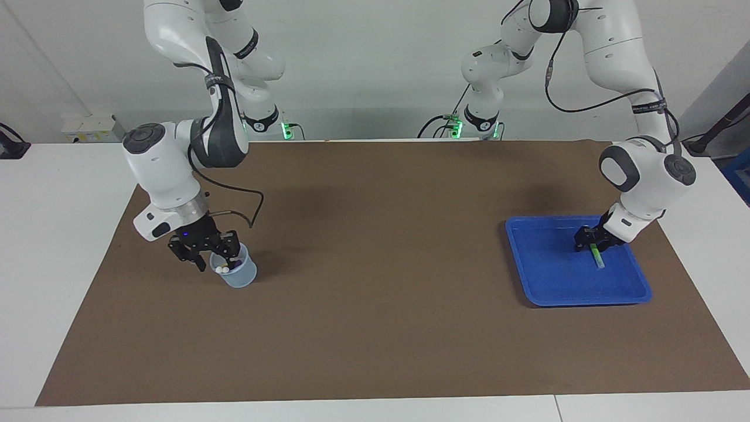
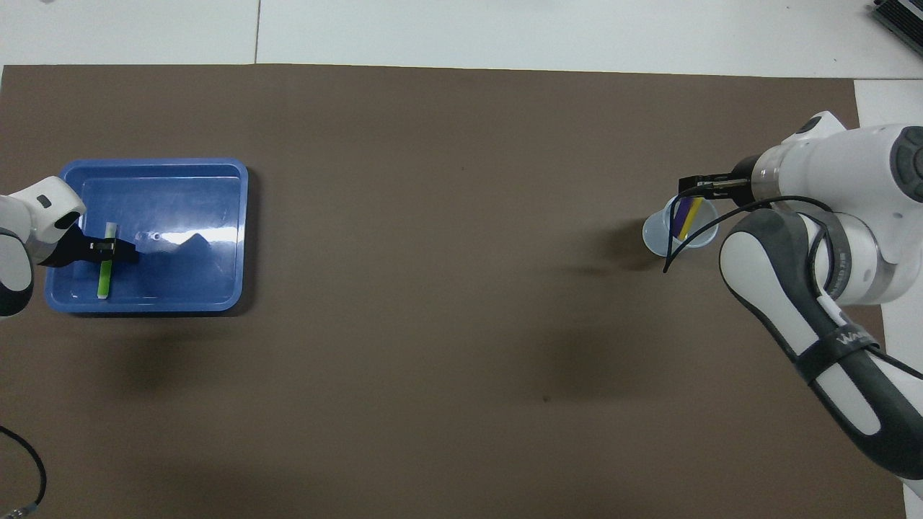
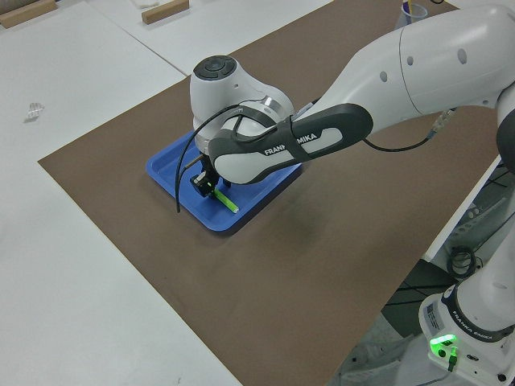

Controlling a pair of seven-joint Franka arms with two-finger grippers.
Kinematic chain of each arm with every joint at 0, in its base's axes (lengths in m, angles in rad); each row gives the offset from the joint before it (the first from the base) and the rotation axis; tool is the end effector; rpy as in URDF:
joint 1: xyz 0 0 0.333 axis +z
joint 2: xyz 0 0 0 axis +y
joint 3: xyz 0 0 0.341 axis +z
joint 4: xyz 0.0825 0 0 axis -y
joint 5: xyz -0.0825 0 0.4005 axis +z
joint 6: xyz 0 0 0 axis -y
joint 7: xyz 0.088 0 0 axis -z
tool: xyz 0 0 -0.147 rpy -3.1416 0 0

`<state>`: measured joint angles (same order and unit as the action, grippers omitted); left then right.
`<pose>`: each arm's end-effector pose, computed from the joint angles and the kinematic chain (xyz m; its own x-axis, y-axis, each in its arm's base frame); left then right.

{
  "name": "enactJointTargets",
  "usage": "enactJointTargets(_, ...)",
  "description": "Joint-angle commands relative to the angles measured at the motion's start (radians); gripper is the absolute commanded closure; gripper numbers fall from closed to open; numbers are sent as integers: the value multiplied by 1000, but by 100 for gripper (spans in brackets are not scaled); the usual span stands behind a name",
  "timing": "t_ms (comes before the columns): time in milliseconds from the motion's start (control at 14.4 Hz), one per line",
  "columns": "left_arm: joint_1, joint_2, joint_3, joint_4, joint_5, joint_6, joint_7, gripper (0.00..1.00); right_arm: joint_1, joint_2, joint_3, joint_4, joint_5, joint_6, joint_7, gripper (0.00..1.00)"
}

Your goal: Right arm passes pens to left for tray arrangement

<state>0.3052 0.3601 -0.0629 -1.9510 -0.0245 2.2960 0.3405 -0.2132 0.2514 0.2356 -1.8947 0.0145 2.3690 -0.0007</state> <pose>0.6160 0.1521 0.2660 0.9970 -0.0779 -0.0007 -0.0778 -0.9960 0.0429 0.6637 0.0083 0.3746 0.9740 -0.0080 0.2266 0.0081 -0.9975 -0.0701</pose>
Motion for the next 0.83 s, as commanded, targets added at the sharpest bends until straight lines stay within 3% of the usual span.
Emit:
enactJointTargets(0, -9, -3, 9, 16, 5, 2, -12, 0, 3, 2, 5, -14, -24, 30, 22, 29)
enactJointTargets(346, -26, -39, 2, 53, 5, -32, -17, 0, 5, 14, 5, -15, -24, 53, 24, 31)
enactJointTargets(762, -63, -59, -12, 205, 2, -263, -86, 0, 5, 25, 5, -27, -68, 56, 19, 37)
